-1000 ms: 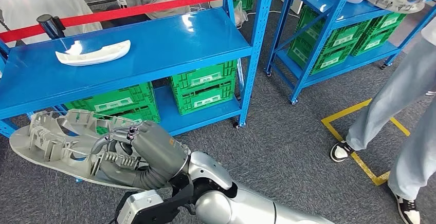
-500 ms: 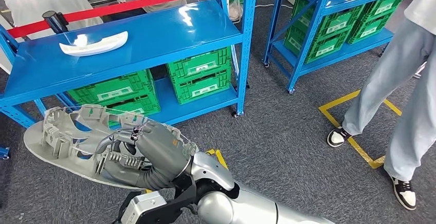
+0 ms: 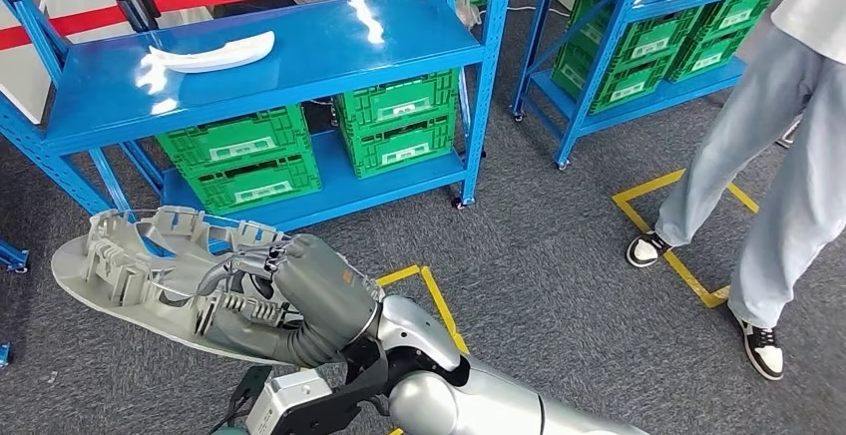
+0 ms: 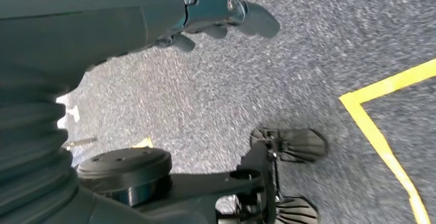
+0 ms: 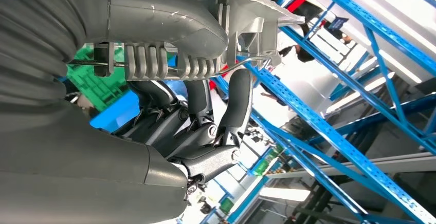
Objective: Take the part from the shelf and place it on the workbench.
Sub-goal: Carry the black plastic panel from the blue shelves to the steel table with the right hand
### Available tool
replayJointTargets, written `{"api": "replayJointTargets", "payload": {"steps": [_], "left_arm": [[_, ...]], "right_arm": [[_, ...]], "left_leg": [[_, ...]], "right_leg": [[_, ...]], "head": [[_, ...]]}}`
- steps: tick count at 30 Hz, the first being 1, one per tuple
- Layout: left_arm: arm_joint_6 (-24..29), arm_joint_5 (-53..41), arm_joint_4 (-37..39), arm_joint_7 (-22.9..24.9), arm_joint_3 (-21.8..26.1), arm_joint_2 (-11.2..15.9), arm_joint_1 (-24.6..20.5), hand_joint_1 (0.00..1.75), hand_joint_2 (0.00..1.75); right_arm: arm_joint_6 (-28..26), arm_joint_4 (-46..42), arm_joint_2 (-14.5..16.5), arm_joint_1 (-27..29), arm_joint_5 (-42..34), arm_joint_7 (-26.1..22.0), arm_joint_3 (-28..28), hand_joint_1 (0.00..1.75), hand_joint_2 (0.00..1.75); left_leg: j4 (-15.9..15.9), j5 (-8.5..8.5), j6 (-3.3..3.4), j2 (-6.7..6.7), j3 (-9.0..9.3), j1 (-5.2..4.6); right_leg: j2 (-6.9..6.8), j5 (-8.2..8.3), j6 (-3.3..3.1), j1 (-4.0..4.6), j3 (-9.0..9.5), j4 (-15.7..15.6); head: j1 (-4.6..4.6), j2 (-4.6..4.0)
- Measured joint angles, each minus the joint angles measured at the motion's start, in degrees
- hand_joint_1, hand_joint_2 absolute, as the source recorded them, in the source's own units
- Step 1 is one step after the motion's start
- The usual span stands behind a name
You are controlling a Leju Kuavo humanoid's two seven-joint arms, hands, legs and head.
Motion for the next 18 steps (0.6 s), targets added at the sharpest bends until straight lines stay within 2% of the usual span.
{"api": "replayJointTargets", "payload": {"steps": [1, 3, 4, 5, 7, 8, 9, 10, 12, 13, 14, 15, 16, 17, 18], "left_arm": [[0.0, 0.0, 0.0, 0.0, 0.0, 0.0, 0.0, 0.00, 1.75], [0.0, 0.0, -0.1, -0.1, 0.0, -0.1, 0.0, 0.00, 1.75], [0.0, 0.0, -0.1, -0.2, 0.0, -0.2, 0.0, 0.00, 1.75], [-0.1, 0.0, -0.1, -0.2, 0.0, -0.2, 0.0, 0.00, 1.75], [-0.1, -0.1, -0.1, -0.3, -0.1, -0.3, 0.0, 0.00, 1.75], [-0.2, -0.1, 0.0, -0.3, -0.1, -0.3, 0.0, 0.00, 1.75], [-0.2, -0.1, 0.0, -0.3, -0.1, -0.2, 0.1, 0.00, 1.75], [-0.2, -0.2, 0.0, -0.3, -0.1, -0.2, 0.2, 0.00, 1.75], [-0.1, -0.2, 0.0, -0.4, -0.2, -0.1, 0.2, 0.00, 1.75], [-0.1, -0.2, 0.0, -0.4, -0.2, -0.1, 0.3, 0.00, 1.75], [-0.1, -0.2, 0.0, -0.5, -0.2, 0.0, 0.4, 0.00, 1.75], [-0.1, -0.2, 0.0, -0.6, -0.2, 0.0, 0.4, 0.00, 1.75], [-0.1, -0.2, 0.0, -0.9, -0.2, 0.0, 0.5, 0.00, 1.75], [-0.1, -0.3, 0.0, -1.3, -0.2, 0.0, 0.5, 0.00, 1.75], [-0.1, -0.3, -0.1, -1.8, -0.2, 0.0, 0.4, 0.00, 1.75]], "right_arm": [[0.0, 0.0, -0.1, 0.0, 0.0, -0.1, 0.0, 1.75, 1.75], [-0.1, 0.0, -0.1, 0.0, 0.1, -0.3, -0.1, 1.75, 1.75], [-0.1, 0.0, -0.1, 0.0, 0.1, -0.3, -0.2, 1.75, 1.75], [-0.1, 0.0, -0.1, 0.0, 0.1, -0.4, -0.3, 1.75, 1.75], [-0.2, 0.0, -0.1, -0.1, 0.1, -0.5, -0.4, 1.75, 1.75], [-0.2, 0.0, -0.1, -0.1, 0.1, -0.5, -0.4, 1.75, 1.75], [-0.2, 0.0, 0.0, -0.1, 0.1, -0.5, -0.4, 1.75, 1.75], [-0.2, 0.0, 0.0, -0.1, 0.1, -0.5, -0.4, 1.75, 1.75], [-0.2, 0.0, 0.0, -0.1, 0.1, -0.5, -0.4, 1.75, 1.75], [-0.2, 0.0, 0.0, -0.1, 0.1, -0.5, -0.4, 1.75, 1.75], [-0.2, 0.0, 0.0, 0.0, 0.1, -0.5, -0.4, 1.75, 1.75], [-0.2, 0.0, 0.0, 0.0, 0.1, -0.5, -0.4, 1.75, 1.75], [-0.2, 0.0, 0.0, 0.0, 0.1, -0.5, -0.4, 1.75, 1.75], [-0.3, 0.0, 0.0, 0.0, 0.1, -0.5, -0.4, 1.75, 1.75], [-0.3, 0.0, 0.0, 0.0, 0.0, -0.5, -0.4, 1.75, 1.75]], "left_leg": [[0.2, 0.65, -0.11, 0.00, -0.93, -0.03], [0.3, 1.81, -0.51, -0.05, -2.16, -0.05], [0.3, 2.35, -0.84, -0.06, -2.37, 0.00], [0.1, 2.91, -1.25, -0.06, -2.46, 0.12], [-0.5, 3.98, -2.07, -0.07, -2.58, 0.27], [-0.4, 3.51, -2.35, -0.12, -2.94, 0.28], [0.7, 1.92, -2.59, -0.19, -3.55, 0.26], [3.1, -0.72, -2.77, -0.23, -4.38, 0.32], [10.4, -6.27, -3.19, -0.27, -6.07, 0.35], [13.6, -7.47, -3.37, -0.26, -6.39, 0.37], [15.5, -7.31, -3.48, -0.26, -6.03, 0.37], [15.4, -6.05, -3.51, -0.26, -4.77, 0.37], [13.4, -4.46, -3.47, -0.25, -2.61, 0.37], [9.8, -3.84, -3.32, -0.25, 0.34, 0.35], [5.4, -4.19, -3.09, -0.26, 3.53, 0.23]], "right_leg": [[0.04, 1.21, -0.34, 0.10, 2.67, -2.7], [0.09, 0.74, -1.27, 0.49, 9.16, -10.9], [0.13, 0.02, -1.63, 0.75, 11.24, -14.0], [0.17, -0.61, -1.93, 0.99, 12.26, -15.9], [0.15, 0.48, -2.45, 1.02, 11.83, -16.8], [0.09, 1.24, -2.82, 0.86, 11.38, -17.1], [0.02, 2.12, -3.16, 0.65, 10.78, -17.4], [-0.06, 2.96, -3.40, 0.50, 10.02, -17.6], [-0.09, 4.43, -3.66, 0.54, 8.16, -17.6], [-0.12, 5.14, -3.66, 0.57, 7.20, -17.5], [-0.14, 5.84, -3.62, 0.59, 6.23, -17.4], [-0.13, 6.46, -3.52, 0.57, 5.26, -17.3], [-0.11, 7.03, -3.37, 0.55, 4.37, -17.2], [-0.10, 7.56, -3.14, 0.54, 3.56, -17.1], [-0.13, 8.00, -2.86, 0.58, 2.94, -16.9]], "head": [[0.01, 0.00], [-0.03, 0.00], [0.01, 0.00], [0.10, 0.00], [0.35, 0.00], [0.38, 0.00], [0.27, 0.00], [0.13, 0.00], [-0.12, 0.00], [-0.15, 0.00], [-0.15, 0.00], [-0.15, 0.00], [-0.16, 0.00], [-0.16, 0.00], [-0.14, 0.00]]}}
